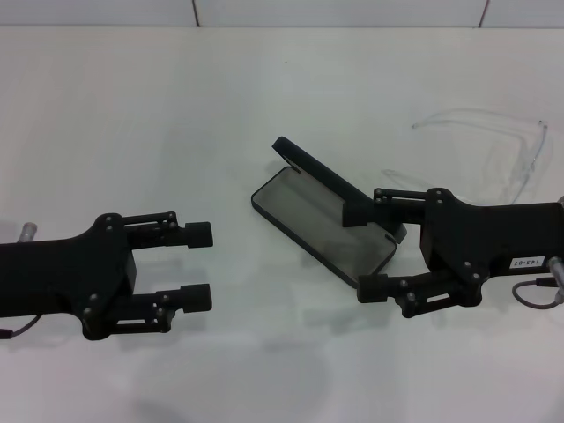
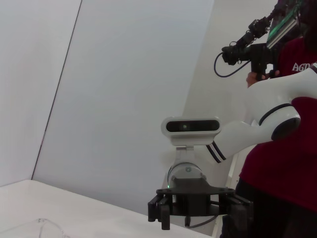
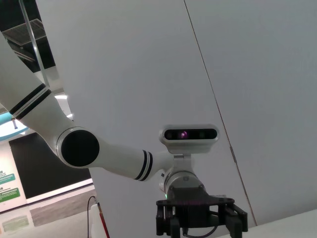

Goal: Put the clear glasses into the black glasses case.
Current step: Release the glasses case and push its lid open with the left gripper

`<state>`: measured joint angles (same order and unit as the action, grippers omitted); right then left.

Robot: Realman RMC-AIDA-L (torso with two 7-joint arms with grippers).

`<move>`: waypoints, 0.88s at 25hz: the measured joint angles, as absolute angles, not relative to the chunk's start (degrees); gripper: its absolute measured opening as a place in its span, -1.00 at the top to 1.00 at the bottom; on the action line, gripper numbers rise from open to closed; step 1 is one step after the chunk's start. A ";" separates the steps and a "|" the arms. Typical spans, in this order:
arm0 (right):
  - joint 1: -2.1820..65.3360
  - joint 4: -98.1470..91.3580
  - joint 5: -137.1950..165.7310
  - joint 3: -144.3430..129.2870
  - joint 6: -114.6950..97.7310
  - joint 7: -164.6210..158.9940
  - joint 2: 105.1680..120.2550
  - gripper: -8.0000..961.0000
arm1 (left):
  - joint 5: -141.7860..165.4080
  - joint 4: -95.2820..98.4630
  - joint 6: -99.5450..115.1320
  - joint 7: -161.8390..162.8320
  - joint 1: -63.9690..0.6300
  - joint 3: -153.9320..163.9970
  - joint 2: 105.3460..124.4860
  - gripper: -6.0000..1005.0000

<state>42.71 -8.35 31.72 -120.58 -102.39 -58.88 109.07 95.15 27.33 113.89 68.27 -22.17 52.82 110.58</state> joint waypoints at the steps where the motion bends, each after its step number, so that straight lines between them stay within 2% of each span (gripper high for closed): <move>1: 42.71 -8.35 31.72 -120.58 -102.39 -58.88 109.07 -0.82 | 95.17 27.33 113.88 68.22 -22.14 52.83 110.61 -0.39; 22: 42.68 -8.35 31.51 -120.56 -102.32 -58.72 108.85 -0.82 | 95.23 27.54 113.14 68.14 -22.02 50.14 110.65 -0.39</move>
<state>42.68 -8.35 31.51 -120.56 -102.32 -58.72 108.85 95.24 27.54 113.14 68.14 -22.02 50.14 110.65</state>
